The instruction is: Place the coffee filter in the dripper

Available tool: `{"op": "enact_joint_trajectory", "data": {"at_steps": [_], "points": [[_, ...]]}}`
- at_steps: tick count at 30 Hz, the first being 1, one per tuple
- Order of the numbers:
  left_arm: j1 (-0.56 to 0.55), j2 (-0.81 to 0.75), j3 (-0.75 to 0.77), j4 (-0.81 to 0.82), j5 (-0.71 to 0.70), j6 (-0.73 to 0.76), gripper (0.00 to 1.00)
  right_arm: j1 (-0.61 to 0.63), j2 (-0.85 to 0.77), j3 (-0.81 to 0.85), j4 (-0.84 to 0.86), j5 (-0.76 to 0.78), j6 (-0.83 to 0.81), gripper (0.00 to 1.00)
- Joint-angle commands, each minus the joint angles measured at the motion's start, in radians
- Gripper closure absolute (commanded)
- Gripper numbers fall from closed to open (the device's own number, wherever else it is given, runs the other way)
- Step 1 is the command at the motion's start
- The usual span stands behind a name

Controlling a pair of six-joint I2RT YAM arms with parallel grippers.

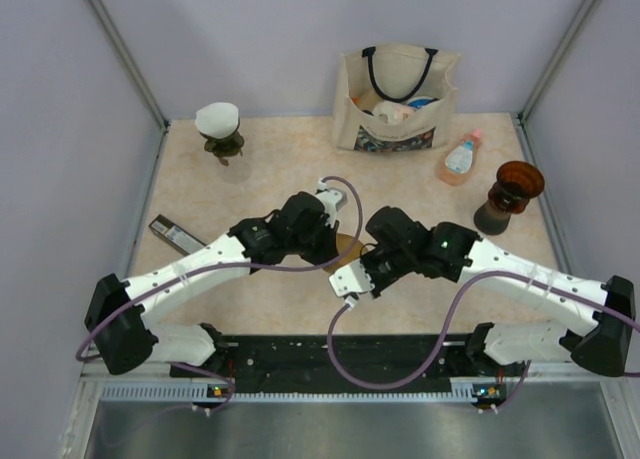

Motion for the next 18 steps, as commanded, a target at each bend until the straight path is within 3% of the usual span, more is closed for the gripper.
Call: {"op": "enact_joint_trajectory", "data": {"at_steps": [1,6,8,13,14,16,18], "points": [[0.013,-0.045,0.022,-0.017,-0.092,0.058,1.0,0.023,-0.051,-0.022,0.007,0.018,0.058,0.9],[0.009,-0.094,-0.004,0.04,-0.148,-0.008,1.0,0.021,-0.111,-0.048,0.177,0.067,0.187,0.44],[0.007,-0.109,-0.013,0.055,-0.22,-0.05,1.0,0.023,-0.172,-0.098,0.294,0.107,0.27,0.01],[-0.002,-0.126,-0.027,0.08,-0.401,-0.116,1.0,0.019,-0.356,-0.264,0.692,0.272,0.616,0.01],[-0.004,-0.126,-0.022,0.08,-0.429,-0.13,1.0,0.021,-0.391,-0.285,0.758,0.33,0.74,0.01],[-0.008,-0.127,-0.019,0.09,-0.475,-0.151,1.0,0.019,-0.439,-0.336,0.911,0.59,1.049,0.01],[-0.011,-0.131,-0.028,0.118,-0.508,-0.171,1.0,0.021,-0.453,-0.362,0.912,0.796,1.37,0.01]]}}
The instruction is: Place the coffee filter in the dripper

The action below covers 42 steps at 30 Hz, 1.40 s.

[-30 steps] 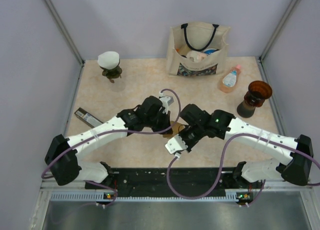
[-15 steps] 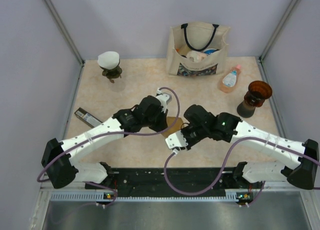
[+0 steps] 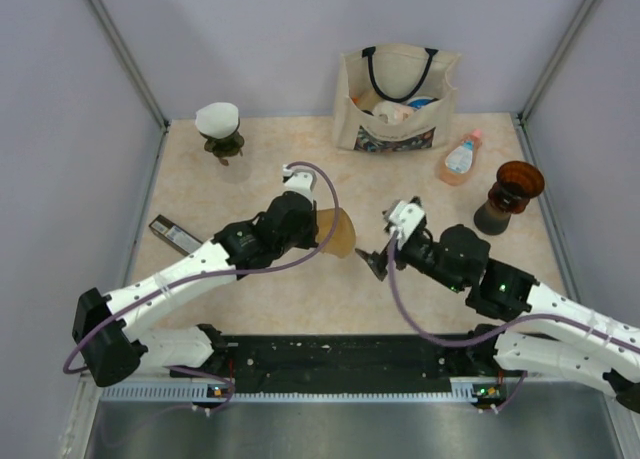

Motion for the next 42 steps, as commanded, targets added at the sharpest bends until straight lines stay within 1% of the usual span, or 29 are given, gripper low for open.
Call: {"op": "enact_joint_trajectory", "data": {"at_steps": [1,3,4,5,8,12,15,16,20,25,29,30,35,37,42], "points": [[-0.012,-0.025,-0.011,0.098,-0.144,-0.071,1.0,0.009,-0.036,-0.042,0.257,0.464,0.724,0.01],[-0.015,-0.026,-0.013,0.125,-0.15,-0.082,1.0,0.007,0.013,-0.015,0.208,0.51,0.769,0.01],[-0.021,-0.021,-0.01,0.133,-0.154,-0.085,1.0,0.007,0.039,0.002,0.152,0.547,0.818,0.01],[-0.027,-0.017,-0.005,0.138,-0.163,-0.088,1.0,0.007,0.071,0.016,0.143,0.568,0.843,0.01],[-0.049,0.001,0.015,0.141,-0.219,-0.104,1.0,0.009,0.175,0.053,0.154,0.569,0.877,0.01],[-0.078,0.02,0.045,0.133,-0.252,-0.108,1.0,0.009,0.309,0.106,0.197,0.588,0.833,0.01],[-0.099,0.026,0.055,0.122,-0.275,-0.122,1.0,0.003,0.383,0.14,0.199,0.621,0.843,0.01],[-0.106,0.026,0.055,0.121,-0.28,-0.128,1.0,-0.002,0.398,0.14,0.224,0.627,0.854,0.02],[-0.118,0.015,0.049,0.121,-0.298,-0.168,1.0,-0.023,0.455,0.129,0.232,0.618,0.9,0.05],[-0.123,-0.003,0.038,0.121,-0.344,-0.202,1.0,-0.051,0.472,0.105,0.217,0.582,0.941,0.09],[-0.124,-0.026,0.03,0.127,-0.355,-0.204,1.0,-0.091,0.463,0.07,0.208,0.598,0.96,0.15],[-0.124,-0.034,0.027,0.127,-0.361,-0.203,1.0,-0.1,0.457,0.065,0.173,0.607,0.964,0.16],[-0.124,-0.048,0.012,0.133,-0.372,-0.207,1.0,-0.12,0.431,0.04,0.153,0.627,0.964,0.2],[-0.124,-0.041,0.013,0.141,-0.366,-0.2,1.0,-0.117,0.421,0.039,0.16,0.601,0.952,0.2],[-0.123,-0.008,0.024,0.142,-0.348,-0.205,1.0,-0.117,0.385,0.037,0.24,0.451,0.931,0.2]]}}
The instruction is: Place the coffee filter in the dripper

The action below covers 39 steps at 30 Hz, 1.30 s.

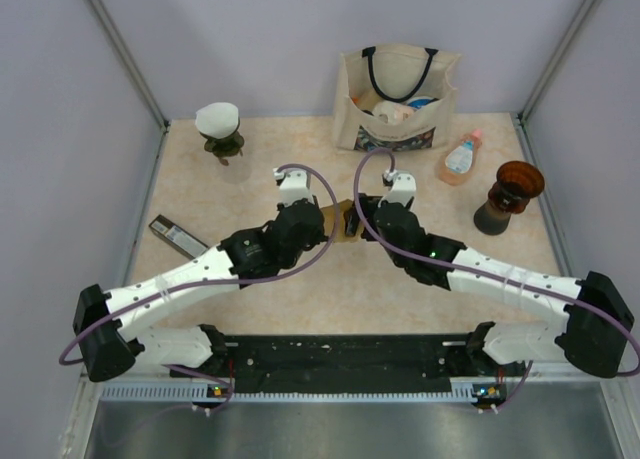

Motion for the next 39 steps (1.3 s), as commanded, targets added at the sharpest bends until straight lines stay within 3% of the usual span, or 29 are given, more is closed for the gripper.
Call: {"op": "enact_joint_trajectory", "data": {"at_steps": [1,7,12,18,19,22,26,29,31,34,39], "points": [[0.001,-0.002,0.018,0.043,-0.036,-0.013,1.0,-0.017,-0.056,-0.007,0.05,-0.113,-0.016,0.2],[-0.001,0.022,0.021,0.055,-0.047,-0.053,1.0,-0.017,-0.064,-0.015,0.068,-0.281,0.038,0.31],[-0.001,0.007,0.004,0.09,-0.028,-0.079,1.0,-0.018,-0.041,-0.026,0.091,-0.241,0.05,0.46],[-0.001,-0.013,-0.016,0.089,-0.048,-0.093,1.0,-0.017,-0.031,-0.003,0.058,-0.158,0.03,0.9],[-0.001,-0.016,-0.017,0.086,-0.051,-0.089,0.97,-0.018,-0.037,0.006,0.035,-0.154,0.02,0.98],[-0.001,-0.022,-0.013,0.07,-0.005,-0.064,0.73,-0.029,-0.054,0.049,-0.069,-0.152,-0.005,1.0],[0.001,-0.085,-0.04,0.113,0.137,0.003,0.26,-0.151,-0.088,0.132,-0.298,-0.245,-0.001,1.0],[0.001,-0.169,-0.083,0.177,0.231,0.046,0.01,-0.298,-0.122,0.212,-0.45,-0.38,-0.026,1.0],[0.004,-0.212,-0.097,0.185,0.233,0.052,0.01,-0.403,-0.137,0.294,-0.56,-0.468,-0.066,1.0],[0.031,-0.245,-0.116,0.165,0.216,0.051,0.01,-0.539,-0.143,0.439,-0.729,-0.468,-0.122,1.0],[0.166,-0.248,-0.157,0.173,0.336,0.029,0.01,-0.924,-0.096,0.653,-0.925,-0.619,-0.229,1.0]]}}
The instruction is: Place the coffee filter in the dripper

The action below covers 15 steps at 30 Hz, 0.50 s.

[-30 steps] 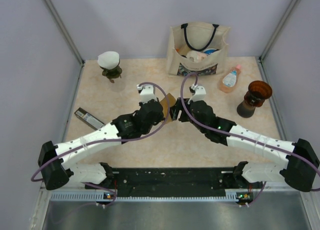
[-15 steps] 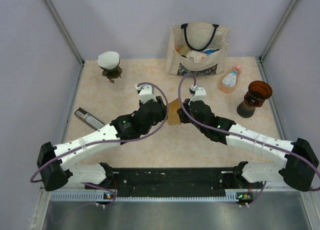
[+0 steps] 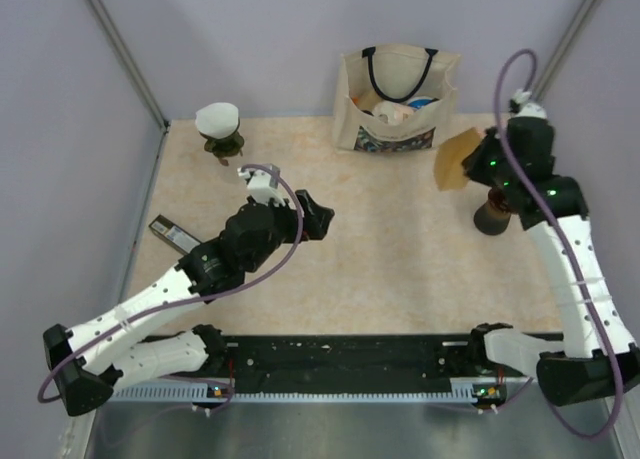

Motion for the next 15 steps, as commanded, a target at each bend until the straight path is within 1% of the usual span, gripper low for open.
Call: {"op": "enact_joint_trajectory", "data": {"at_steps": [1,2,4,6,8,12,15], "points": [[0.126,0.002,-0.057,0.056,0.15,-0.008,0.01,-0.314,0.031,0.181,-0.248,-0.188,-0.124,1.0],[0.168,0.004,-0.074,0.069,0.202,-0.016,0.01,-0.395,0.057,0.215,-0.288,-0.232,-0.141,1.0],[0.228,0.004,-0.097,0.102,0.273,-0.027,0.01,-0.509,0.132,0.295,-0.376,-0.312,-0.177,1.0],[0.254,0.011,-0.108,0.105,0.28,-0.024,0.01,-0.601,0.186,0.34,-0.419,-0.337,-0.197,1.0],[0.259,0.016,-0.108,0.097,0.272,-0.013,0.01,-0.661,0.22,0.347,-0.417,-0.377,-0.201,1.0],[0.277,0.027,-0.122,0.097,0.289,-0.018,0.01,-0.697,0.28,0.32,-0.41,-0.437,-0.199,1.0],[0.291,0.024,-0.134,0.102,0.301,-0.019,0.01,-0.707,0.304,0.306,-0.402,-0.438,-0.199,1.0]]}}
